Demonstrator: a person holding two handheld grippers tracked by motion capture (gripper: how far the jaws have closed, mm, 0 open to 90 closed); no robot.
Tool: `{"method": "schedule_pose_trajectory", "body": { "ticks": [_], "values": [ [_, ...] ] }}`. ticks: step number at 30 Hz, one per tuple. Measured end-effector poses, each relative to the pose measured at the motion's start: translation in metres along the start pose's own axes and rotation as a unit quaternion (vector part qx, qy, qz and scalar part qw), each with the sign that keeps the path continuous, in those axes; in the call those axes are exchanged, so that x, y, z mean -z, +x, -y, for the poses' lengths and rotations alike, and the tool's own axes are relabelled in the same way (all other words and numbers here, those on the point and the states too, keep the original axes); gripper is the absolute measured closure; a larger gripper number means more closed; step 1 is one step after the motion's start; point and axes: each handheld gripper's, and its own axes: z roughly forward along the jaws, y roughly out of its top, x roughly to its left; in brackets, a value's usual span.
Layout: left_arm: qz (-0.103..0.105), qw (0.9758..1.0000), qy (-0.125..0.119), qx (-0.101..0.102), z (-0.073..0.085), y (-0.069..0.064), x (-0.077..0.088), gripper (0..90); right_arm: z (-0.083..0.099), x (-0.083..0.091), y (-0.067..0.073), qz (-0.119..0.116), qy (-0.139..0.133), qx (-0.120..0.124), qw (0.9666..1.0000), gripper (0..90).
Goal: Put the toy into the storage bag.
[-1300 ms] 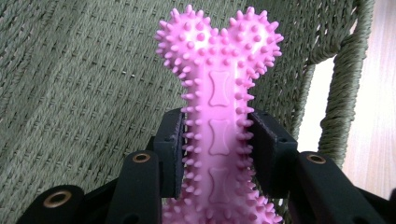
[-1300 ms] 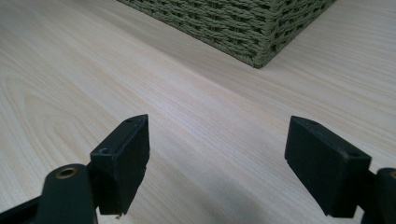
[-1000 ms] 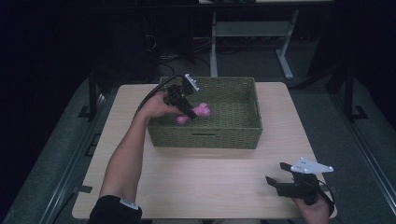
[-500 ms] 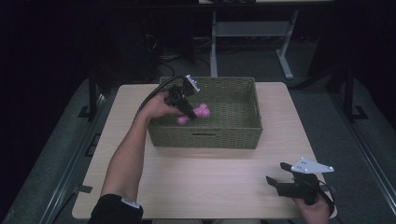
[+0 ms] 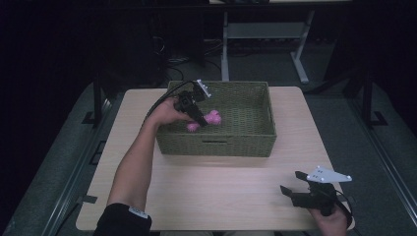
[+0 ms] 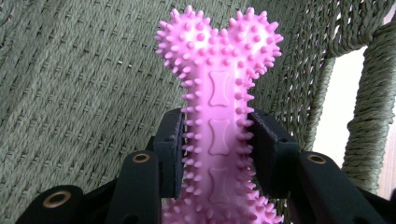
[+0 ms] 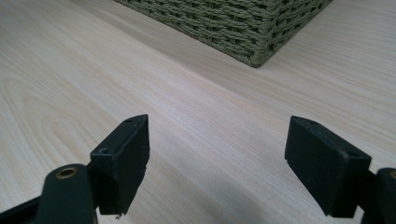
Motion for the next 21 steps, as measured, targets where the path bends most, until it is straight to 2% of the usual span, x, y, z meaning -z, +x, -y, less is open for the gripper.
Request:
{"method": "schedule_pose_trajectory", "body": {
  "ticks": [3,5,14,21],
  "values": [
    [-0.001,1.0,-0.006,0.002,0.0,0.0,0.0,56.8,0.0,0.0,0.0,0.0,0.0,0.0,1.0,21.7],
    [-0.007,0.9998,-0.019,0.006,-0.002,-0.001,0.003,50.6,0.0,0.0,0.001,0.0,0.001,-0.002,1.0,21.7],
    [-0.009,0.9996,-0.022,0.012,-0.001,-0.004,0.009,47.1,-0.001,-0.001,0.002,-0.002,0.001,0.0,1.0,21.6],
    [-0.014,0.9997,-0.02,0.007,-0.004,-0.01,0.011,42.7,-0.001,0.0,0.003,0.001,0.0,-0.001,1.0,21.5]
  ]
}}
